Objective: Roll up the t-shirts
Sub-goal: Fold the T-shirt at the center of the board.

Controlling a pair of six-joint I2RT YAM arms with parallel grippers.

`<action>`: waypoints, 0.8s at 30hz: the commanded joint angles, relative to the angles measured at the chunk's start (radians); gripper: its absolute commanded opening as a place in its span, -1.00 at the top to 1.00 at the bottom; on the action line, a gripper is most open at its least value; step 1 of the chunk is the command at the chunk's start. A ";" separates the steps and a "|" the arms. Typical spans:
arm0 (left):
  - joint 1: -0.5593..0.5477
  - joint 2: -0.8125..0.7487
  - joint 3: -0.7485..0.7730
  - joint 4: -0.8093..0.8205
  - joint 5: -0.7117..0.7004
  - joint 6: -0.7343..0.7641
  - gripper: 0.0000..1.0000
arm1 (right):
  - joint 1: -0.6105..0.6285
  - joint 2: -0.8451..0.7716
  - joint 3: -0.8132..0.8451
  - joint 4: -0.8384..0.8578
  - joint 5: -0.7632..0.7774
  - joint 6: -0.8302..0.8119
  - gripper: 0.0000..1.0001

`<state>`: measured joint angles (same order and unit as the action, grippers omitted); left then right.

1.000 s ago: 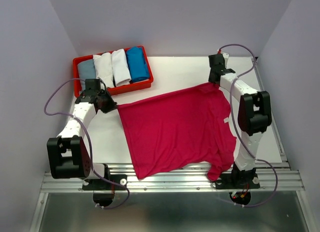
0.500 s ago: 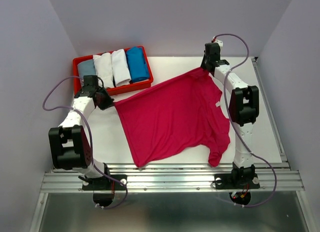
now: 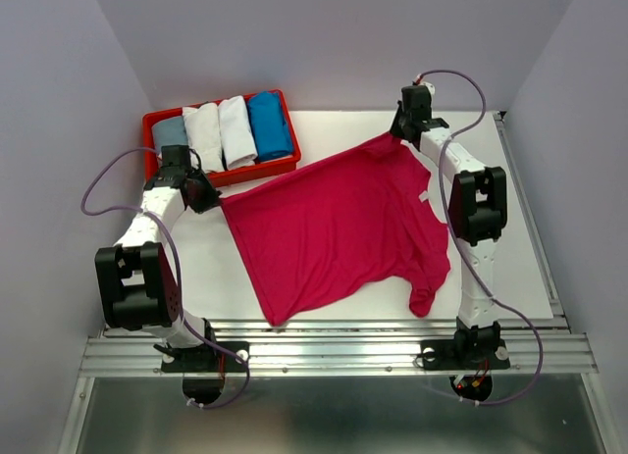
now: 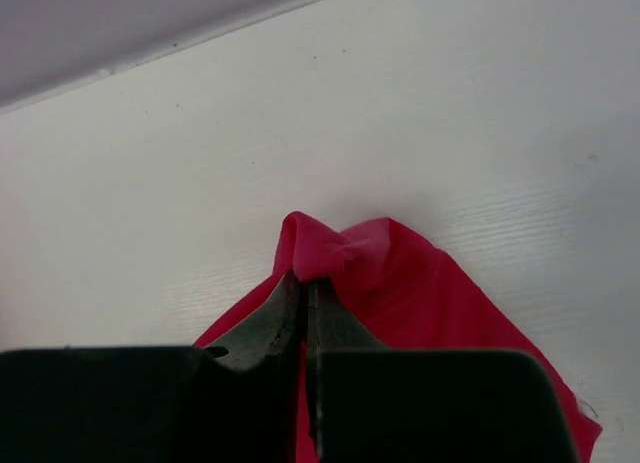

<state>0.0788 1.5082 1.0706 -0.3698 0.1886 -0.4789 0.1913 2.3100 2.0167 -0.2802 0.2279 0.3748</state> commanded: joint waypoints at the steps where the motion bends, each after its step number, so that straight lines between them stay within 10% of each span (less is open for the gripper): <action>1: 0.013 -0.014 0.034 -0.011 -0.026 0.023 1.00 | -0.016 -0.139 -0.086 0.006 0.013 0.052 0.99; 24: 0.009 -0.174 -0.063 -0.084 0.008 0.037 1.00 | -0.016 -0.596 -0.703 -0.128 -0.001 0.196 0.99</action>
<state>0.0807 1.3930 1.0203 -0.4252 0.2085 -0.4671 0.1837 1.7962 1.3575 -0.4053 0.2310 0.5346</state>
